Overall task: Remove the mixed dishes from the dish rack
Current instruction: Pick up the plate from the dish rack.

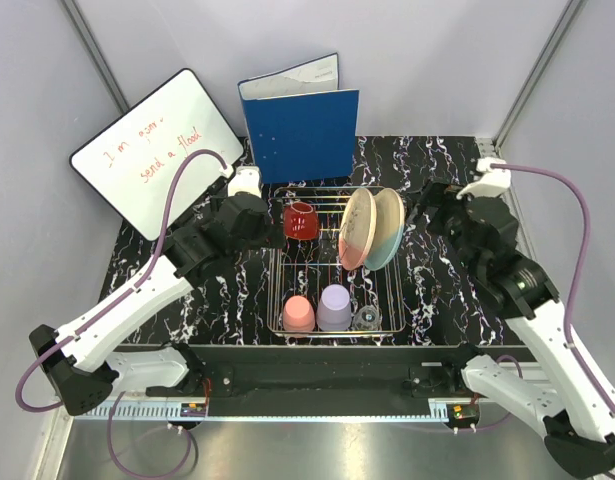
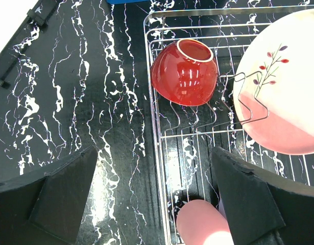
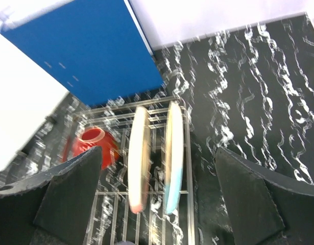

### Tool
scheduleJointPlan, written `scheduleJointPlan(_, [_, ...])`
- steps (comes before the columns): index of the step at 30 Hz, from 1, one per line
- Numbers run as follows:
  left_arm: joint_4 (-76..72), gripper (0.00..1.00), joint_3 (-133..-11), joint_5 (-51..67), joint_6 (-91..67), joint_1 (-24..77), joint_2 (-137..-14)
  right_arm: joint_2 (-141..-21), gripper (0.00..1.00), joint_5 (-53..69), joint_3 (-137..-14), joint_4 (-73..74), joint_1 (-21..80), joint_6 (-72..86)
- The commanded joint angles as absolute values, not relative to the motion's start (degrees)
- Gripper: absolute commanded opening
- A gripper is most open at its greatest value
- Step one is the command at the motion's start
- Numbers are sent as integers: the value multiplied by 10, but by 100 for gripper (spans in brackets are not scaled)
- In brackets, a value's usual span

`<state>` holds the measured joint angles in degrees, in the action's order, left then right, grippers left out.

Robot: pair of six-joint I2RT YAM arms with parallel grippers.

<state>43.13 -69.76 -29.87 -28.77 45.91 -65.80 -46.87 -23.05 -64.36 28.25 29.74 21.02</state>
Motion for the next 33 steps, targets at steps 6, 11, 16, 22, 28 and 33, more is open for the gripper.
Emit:
scheduleJointPlan(6, [404,99,-721,-274,-272,461,-658,-536,100,-264,-685,359,301,190])
scheduleJointPlan(11, [405,99,-721,-286,-263,461,-658,-562,100,-314,-706,386,301,188])
scheduleJointPlan(16, [409,99,-715,-312,-269,461,-656,-612,100,-325,-723,397,298,179])
scheduleJointPlan(22, [395,97,-685,-315,-284,461,-622,-667,99,-263,-748,391,271,198])
scheduleJointPlan(28, [375,97,-655,-306,-282,461,-585,-692,58,-195,-737,369,207,234])
scheduleJointPlan(33, [374,97,-639,-299,-281,461,-581,-696,60,-153,-730,362,206,237])
